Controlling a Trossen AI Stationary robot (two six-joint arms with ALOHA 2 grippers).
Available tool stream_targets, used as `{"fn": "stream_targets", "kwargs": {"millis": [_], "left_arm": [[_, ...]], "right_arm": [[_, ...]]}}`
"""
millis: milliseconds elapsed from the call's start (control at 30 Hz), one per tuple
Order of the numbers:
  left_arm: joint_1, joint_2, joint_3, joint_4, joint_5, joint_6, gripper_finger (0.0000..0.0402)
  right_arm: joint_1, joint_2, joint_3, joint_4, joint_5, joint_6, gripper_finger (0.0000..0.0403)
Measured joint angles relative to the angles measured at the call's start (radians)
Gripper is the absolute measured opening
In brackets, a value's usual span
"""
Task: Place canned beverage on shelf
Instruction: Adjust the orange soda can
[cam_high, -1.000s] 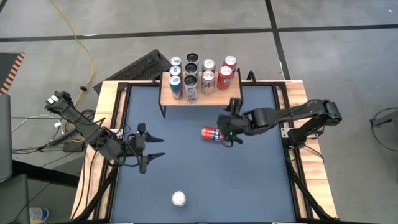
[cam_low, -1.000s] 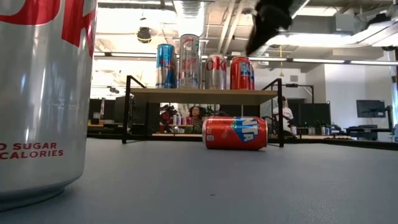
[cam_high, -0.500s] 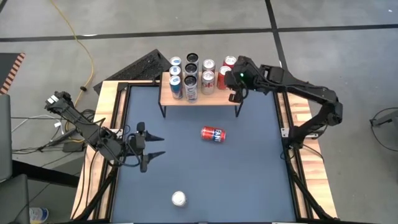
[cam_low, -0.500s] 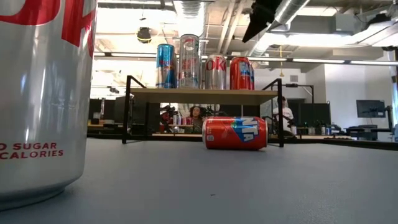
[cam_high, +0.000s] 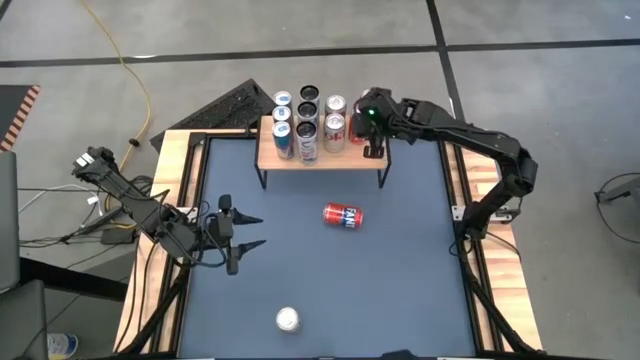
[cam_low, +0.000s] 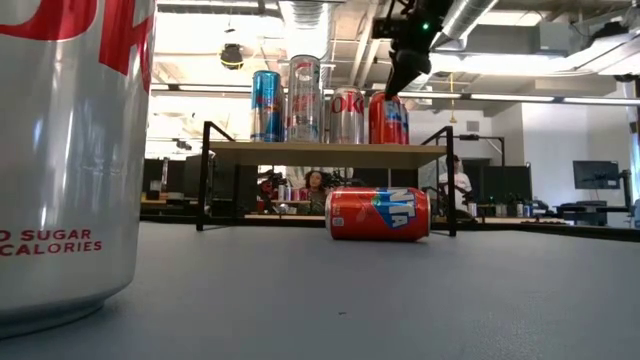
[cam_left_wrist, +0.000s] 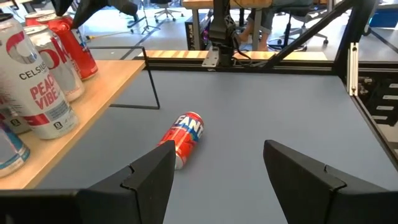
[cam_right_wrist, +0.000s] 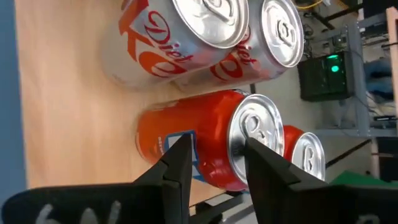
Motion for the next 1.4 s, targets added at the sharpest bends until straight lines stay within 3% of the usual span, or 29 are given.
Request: {"fn": "stream_targets", "kwargs": {"millis": [167, 467, 833, 1067, 1200, 1400], "left_arm": [[0.001, 0.000, 0.000, -0.016, -0.008, -0.001, 0.0235], [0.001, 0.000, 0.000, -0.019, -0.011, -0.003, 0.0235], [0.001, 0.000, 0.000, -0.019, -0.009, -0.010, 0.0235], [0.001, 0.000, 0.000, -0.019, -0.007, -0.023, 0.0235], [0.001, 0.000, 0.000, -0.019, -0.028, -0.023, 0.0235], [0.001, 0.000, 0.000, -0.019, -0.043, -0.022, 0.0235]], "right_arm": [[0.000, 0.015, 0.002, -0.005, 0.064, -0.021, 0.0107], [0.019, -0.021, -0.002, -0.042, 0.080, 0.017, 0.0007], [0.040, -0.057, -0.002, -0.084, 0.105, 0.056, 0.0000], [0.060, -0.062, 0.006, -0.040, 0.179, 0.023, 0.0000], [0.060, -0.069, 0.065, 0.067, 0.097, -0.032, 0.0000], [-0.055, -0.015, 0.140, 0.090, -0.056, -0.050, 0.0000]]}}
